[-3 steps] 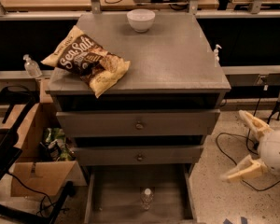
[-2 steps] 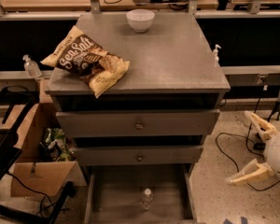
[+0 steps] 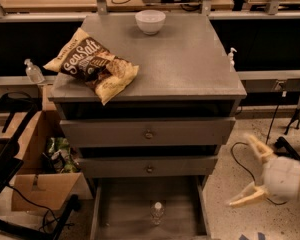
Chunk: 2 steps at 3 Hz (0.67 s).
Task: Pick water bottle from bottom drawer and place on counter
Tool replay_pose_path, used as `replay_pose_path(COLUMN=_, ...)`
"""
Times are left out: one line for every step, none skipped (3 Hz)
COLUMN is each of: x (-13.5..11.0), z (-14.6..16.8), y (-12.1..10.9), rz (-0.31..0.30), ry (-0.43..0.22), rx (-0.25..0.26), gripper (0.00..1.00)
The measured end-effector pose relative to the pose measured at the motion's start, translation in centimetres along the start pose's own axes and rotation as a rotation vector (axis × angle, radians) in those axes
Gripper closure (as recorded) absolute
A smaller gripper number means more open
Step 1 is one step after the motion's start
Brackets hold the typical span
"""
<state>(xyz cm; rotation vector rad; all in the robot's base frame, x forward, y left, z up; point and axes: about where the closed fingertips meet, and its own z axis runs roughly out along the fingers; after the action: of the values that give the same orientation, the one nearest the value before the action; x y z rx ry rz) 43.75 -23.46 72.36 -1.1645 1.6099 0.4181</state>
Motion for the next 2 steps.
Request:
replay_pose_path(x=7.6, z=5.7, y=3.1, rz=0.074, ry=-0.123, rx=-0.053, gripper=0.00)
replay_pose_path(x=12.1, z=9.7, y=4.7, rz=0.082, ry=-0.159, rx=-0.097, gripper=0.00)
